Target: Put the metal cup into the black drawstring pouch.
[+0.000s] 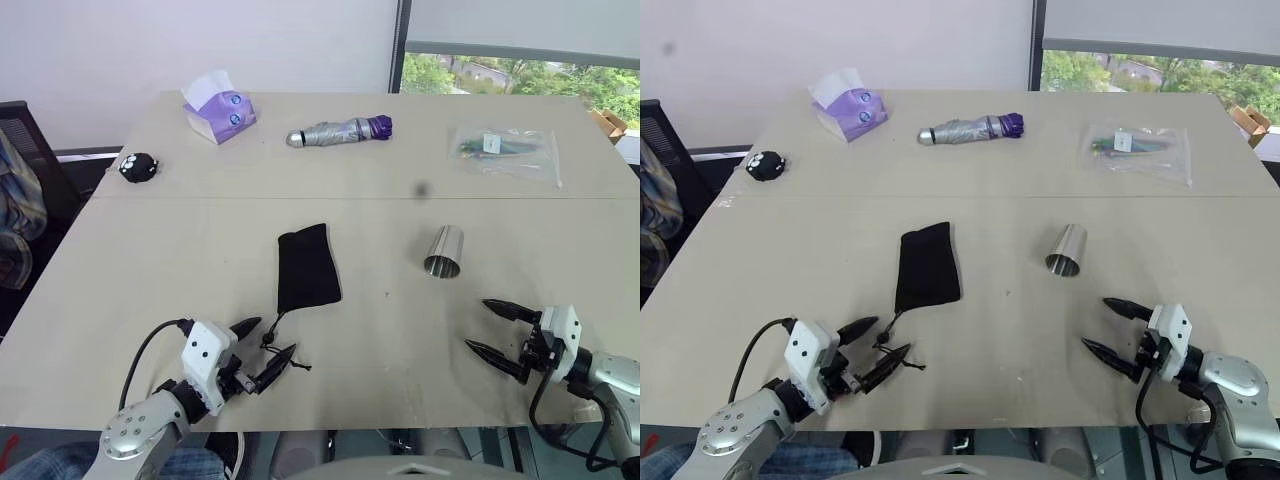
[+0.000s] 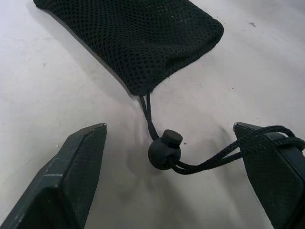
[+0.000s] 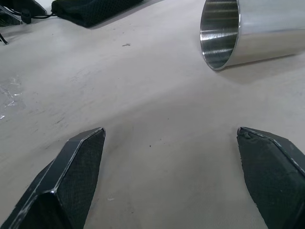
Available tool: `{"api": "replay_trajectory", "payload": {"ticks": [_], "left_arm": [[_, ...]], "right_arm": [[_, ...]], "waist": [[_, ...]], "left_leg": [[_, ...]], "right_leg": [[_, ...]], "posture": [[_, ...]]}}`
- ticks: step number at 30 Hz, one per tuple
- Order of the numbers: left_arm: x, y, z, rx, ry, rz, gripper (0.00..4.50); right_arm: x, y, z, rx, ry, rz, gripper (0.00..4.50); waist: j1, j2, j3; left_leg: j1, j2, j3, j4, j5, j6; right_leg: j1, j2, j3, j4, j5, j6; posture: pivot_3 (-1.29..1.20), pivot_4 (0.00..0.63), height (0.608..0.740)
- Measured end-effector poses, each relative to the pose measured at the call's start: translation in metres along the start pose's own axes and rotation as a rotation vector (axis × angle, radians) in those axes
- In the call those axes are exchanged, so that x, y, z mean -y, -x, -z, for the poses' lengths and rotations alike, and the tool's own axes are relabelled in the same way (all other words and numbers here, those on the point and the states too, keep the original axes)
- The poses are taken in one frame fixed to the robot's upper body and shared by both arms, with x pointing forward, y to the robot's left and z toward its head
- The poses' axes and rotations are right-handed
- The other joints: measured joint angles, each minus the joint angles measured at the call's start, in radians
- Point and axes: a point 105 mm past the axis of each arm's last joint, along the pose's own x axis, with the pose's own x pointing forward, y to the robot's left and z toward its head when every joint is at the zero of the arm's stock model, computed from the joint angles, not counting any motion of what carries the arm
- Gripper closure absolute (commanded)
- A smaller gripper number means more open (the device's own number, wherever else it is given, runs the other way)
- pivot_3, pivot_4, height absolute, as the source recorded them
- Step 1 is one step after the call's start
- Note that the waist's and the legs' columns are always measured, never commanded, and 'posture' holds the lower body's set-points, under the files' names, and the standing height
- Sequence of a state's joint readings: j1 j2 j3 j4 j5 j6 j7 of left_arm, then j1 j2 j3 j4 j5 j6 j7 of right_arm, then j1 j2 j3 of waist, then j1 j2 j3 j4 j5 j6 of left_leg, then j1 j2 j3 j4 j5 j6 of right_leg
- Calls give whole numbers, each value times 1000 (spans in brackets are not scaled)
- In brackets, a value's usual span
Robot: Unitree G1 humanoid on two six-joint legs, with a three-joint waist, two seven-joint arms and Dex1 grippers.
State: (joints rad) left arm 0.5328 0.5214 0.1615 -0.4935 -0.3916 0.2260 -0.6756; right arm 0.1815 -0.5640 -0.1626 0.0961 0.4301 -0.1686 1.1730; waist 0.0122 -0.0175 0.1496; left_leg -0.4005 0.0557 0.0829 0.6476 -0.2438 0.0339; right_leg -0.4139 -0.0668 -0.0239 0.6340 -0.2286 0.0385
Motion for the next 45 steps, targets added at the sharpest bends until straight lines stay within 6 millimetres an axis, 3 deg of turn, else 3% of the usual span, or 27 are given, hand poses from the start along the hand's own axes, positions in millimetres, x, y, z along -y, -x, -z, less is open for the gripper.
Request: {"api": "replay_trajectory", "payload": {"ticks": [19,25,34,37,40,45], "left_arm": [[-1,3,1,0,-22,53,97],[-2,13,4,-83,-112,150,97],[-60,39,1,-166,-340,69,97],[-75,41,-6,-124,-305,-3,97],[-72,35,-17,-42,-239,9,97],[-45,16,-45,44,-238,214,97]], "right_arm": [[-8,3,2,9,-3,22,35],[-9,2,2,15,-6,22,35],[-13,1,2,23,-13,23,35],[-16,2,2,24,-14,22,35],[-23,0,0,30,-24,4,35],[-40,-8,-14,71,-5,-59,35]], "waist": [[1,0,0],[1,0,0],[0,1,0],[0,1,0],[1,0,1],[4,0,1]], "left_leg": [[0,0,-1,0,0,0],[0,0,-1,0,0,0],[0,1,-2,-1,0,0],[0,1,-2,-2,0,0],[-2,1,-2,-2,0,0],[-2,0,-2,-1,0,0]], "right_leg": [[0,0,-1,0,0,0],[0,-2,-1,-1,0,0],[0,-4,-4,-1,0,0],[0,-4,-4,-1,0,0],[0,-5,-4,-2,0,0],[0,-3,-6,-3,0,-1]], "posture": [[0,150,740],[0,150,740],[0,150,740],[0,150,740],[0,150,740],[0,150,740]]}}
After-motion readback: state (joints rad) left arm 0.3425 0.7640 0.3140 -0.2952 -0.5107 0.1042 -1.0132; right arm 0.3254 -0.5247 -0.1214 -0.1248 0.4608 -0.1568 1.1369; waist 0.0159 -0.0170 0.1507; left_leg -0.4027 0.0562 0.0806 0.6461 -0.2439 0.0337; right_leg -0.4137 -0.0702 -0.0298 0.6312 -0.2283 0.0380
